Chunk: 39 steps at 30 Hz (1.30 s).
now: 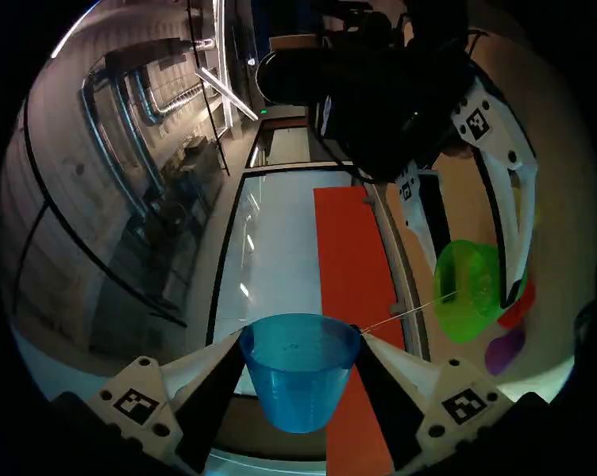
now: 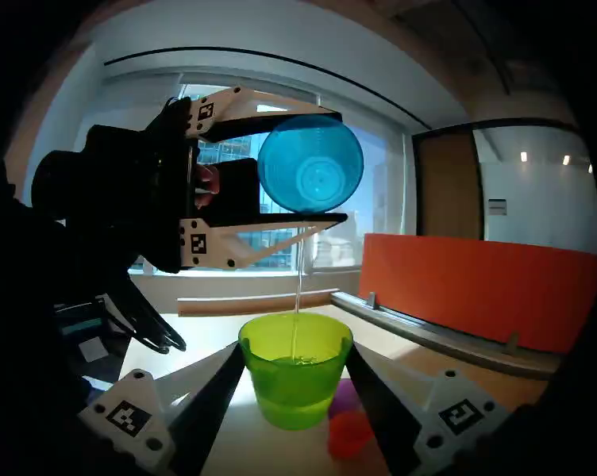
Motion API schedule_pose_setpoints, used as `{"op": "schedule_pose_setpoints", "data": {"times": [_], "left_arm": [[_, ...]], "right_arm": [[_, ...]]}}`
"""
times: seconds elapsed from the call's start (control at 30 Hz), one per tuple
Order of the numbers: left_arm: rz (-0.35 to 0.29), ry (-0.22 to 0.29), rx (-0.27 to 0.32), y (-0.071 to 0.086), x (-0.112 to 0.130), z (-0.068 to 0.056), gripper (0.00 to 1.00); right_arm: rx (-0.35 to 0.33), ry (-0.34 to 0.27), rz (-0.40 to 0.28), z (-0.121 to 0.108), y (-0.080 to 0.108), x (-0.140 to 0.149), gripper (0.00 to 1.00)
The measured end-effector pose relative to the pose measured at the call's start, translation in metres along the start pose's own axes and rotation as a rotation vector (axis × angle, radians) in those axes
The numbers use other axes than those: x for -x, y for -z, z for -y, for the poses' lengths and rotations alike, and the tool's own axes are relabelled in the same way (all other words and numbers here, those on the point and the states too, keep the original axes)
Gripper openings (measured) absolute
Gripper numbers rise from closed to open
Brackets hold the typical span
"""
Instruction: Pour water
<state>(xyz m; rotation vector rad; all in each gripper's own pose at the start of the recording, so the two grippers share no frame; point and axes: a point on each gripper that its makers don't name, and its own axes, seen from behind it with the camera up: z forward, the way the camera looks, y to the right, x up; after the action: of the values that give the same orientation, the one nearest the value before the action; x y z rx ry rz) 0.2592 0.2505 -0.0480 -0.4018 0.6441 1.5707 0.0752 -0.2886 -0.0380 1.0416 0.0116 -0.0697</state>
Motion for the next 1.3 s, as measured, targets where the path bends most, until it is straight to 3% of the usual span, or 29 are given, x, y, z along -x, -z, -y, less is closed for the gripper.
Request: {"op": "schedule_pose_setpoints", "data": {"times": [0.47,0.67,0.97,1.3], "left_arm": [[-0.005,0.004,-0.003,-0.002,0.001,0.006,0.88],[-0.007,0.052,-0.002,-0.003,0.002,0.004,0.88],[-0.017,0.232,0.016,-0.002,0.003,-0.002,0.88],[-0.019,0.517,0.029,-0.001,0.012,-0.012,0.88]], "right_arm": [[0.003,-0.001,-0.003,-0.001,0.001,0.000,0.90],[0.004,0.000,-0.006,-0.001,0.002,-0.001,0.90],[0.008,0.002,-0.012,-0.002,0.003,-0.002,0.90],[0.016,0.003,-0.024,-0.001,0.007,-0.006,0.90]]}}
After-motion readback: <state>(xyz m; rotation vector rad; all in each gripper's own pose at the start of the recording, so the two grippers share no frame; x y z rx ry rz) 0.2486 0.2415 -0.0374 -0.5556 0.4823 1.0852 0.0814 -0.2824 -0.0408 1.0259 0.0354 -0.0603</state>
